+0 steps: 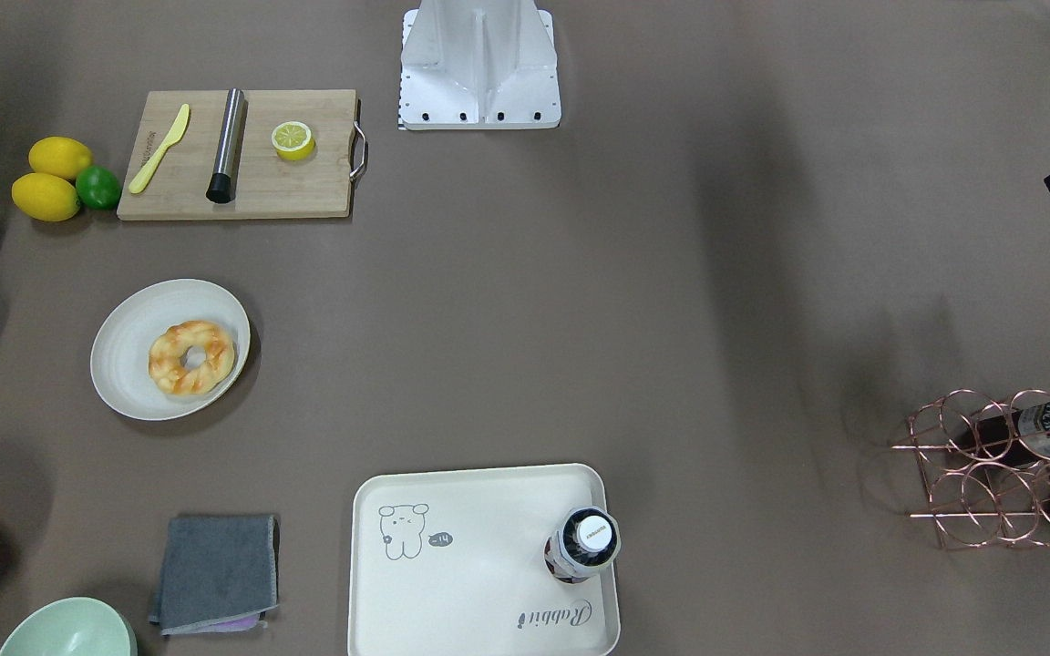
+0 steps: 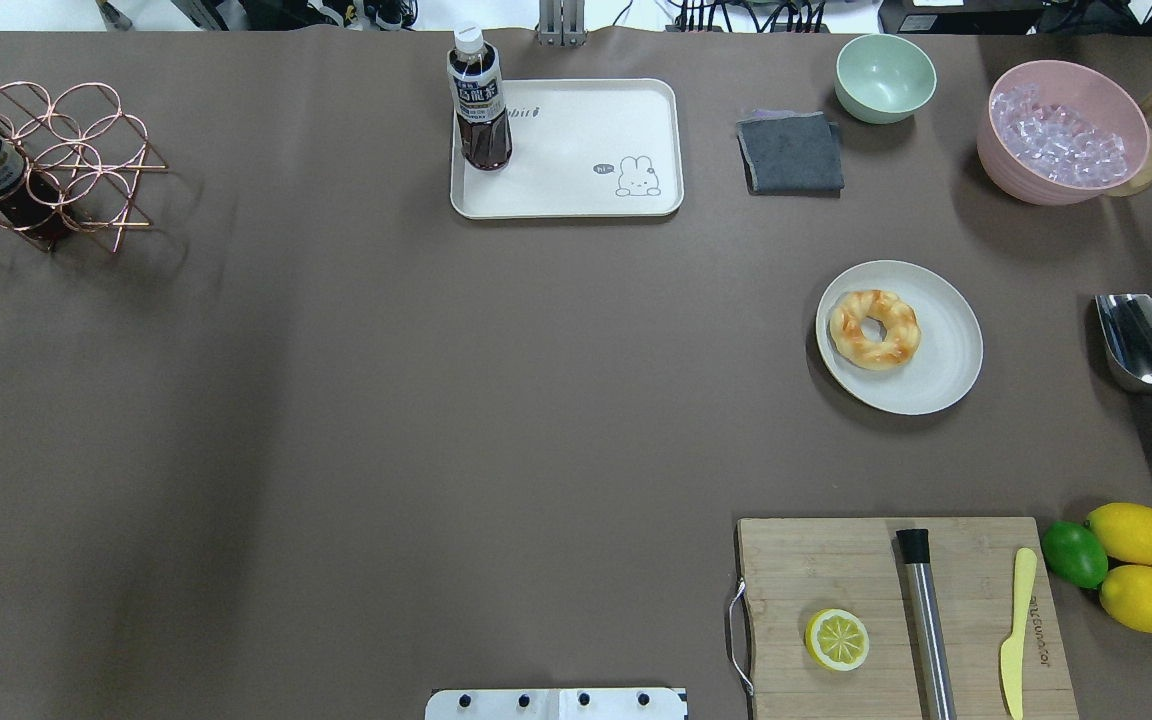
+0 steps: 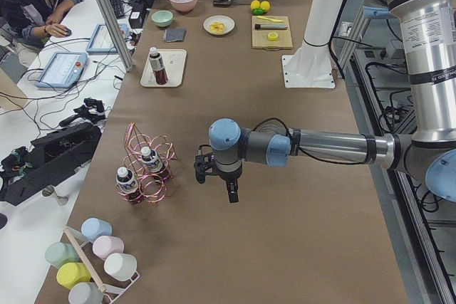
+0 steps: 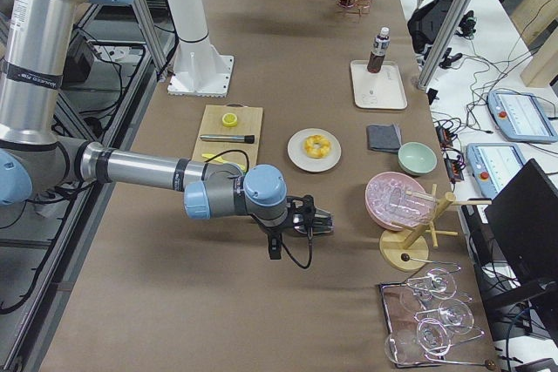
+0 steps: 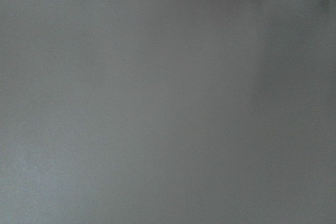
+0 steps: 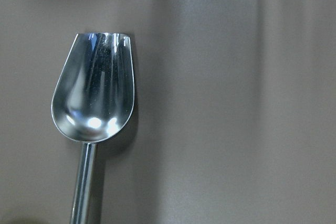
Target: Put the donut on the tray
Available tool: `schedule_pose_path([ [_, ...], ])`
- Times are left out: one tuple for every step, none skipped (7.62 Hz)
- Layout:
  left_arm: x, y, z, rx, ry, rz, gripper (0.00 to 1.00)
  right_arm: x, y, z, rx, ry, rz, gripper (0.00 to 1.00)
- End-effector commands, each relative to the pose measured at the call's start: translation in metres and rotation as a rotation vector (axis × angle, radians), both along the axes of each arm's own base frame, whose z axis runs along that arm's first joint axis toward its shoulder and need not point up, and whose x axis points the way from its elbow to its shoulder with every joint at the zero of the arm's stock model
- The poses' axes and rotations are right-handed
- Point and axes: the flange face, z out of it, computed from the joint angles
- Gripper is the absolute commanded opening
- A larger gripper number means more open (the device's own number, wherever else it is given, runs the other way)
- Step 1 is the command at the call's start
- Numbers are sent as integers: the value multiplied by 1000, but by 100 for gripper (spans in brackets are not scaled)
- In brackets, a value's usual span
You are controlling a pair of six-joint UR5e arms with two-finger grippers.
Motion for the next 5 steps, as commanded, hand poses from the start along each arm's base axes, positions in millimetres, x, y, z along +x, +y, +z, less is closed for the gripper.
schedule_pose_path([
  [0, 0, -1, 2, 0, 0, 98, 2, -26, -19, -1, 40, 59, 100],
  [0, 0, -1, 2, 0, 0, 98, -12, -44, -39, -31, 21, 103, 100],
  [0, 0, -1, 1, 0, 0, 98, -36, -59, -58, -57, 9, 114, 100],
  [0, 2, 1, -2, 0, 0, 98, -63, -77, -78, -106, -11, 150, 100],
  [0, 3, 2, -4, -1, 1, 98, -103, -88, -93, -148, -17, 146, 100],
])
